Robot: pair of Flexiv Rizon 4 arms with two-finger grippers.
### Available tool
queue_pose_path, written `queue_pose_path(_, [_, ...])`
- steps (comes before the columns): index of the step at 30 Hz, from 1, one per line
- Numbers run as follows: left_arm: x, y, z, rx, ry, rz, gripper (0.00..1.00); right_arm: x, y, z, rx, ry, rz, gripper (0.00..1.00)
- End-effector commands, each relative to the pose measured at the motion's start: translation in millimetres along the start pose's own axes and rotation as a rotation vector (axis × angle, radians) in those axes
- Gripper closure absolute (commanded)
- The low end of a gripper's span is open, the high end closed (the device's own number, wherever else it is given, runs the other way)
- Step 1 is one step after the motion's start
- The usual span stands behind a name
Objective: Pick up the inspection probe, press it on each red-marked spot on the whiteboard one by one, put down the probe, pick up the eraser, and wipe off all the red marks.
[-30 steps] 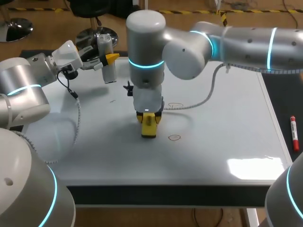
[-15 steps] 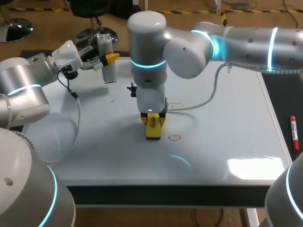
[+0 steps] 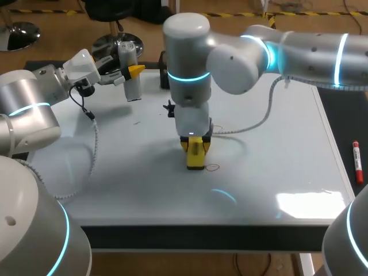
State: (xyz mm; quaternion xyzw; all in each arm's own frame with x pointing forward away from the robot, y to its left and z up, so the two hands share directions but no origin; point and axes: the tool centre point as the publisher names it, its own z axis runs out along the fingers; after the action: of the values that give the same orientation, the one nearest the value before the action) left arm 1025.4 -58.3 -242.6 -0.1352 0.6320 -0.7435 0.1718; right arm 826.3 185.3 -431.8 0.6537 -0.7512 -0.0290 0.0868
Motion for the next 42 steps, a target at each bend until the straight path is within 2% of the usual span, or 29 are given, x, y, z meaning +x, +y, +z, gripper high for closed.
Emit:
queue_pose_path(1, [0.0,-0.2,0.5,0.003,-0.001,0.001,1.00,5.0,-6.6,6.1,0.018,-0.002,0.002,1.00])
queue_pose_path(10, [0.0,-0.2,0.5,0.003,-0.001,0.001,1.00,-14.7,-34.2,-59.9,0.105,-0.053,-0.034,1.00])
queue_pose_path(14, [0.0,-0.2,0.5,0.003,-0.001,0.001,1.00,-16.2,-52.0,-75.5,0.134,-0.064,-0.040,1.00])
queue_pose_path(19, [0.0,-0.2,0.5,0.003,-0.001,0.001,1.00,-9.4,-73.4,-82.8,0.153,-0.056,-0.033,1.00])
queue_pose_path(31, [0.0,-0.2,0.5,0.003,-0.001,0.001,1.00,26.1,-126.5,-100.8,0.156,-0.062,0.044,1.00])
queue_pose_path(42, [0.0,-0.2,0.5,0.003,-0.001,0.001,1.00,85.9,-184.1,-102.7,0.160,-0.044,0.180,1.00])
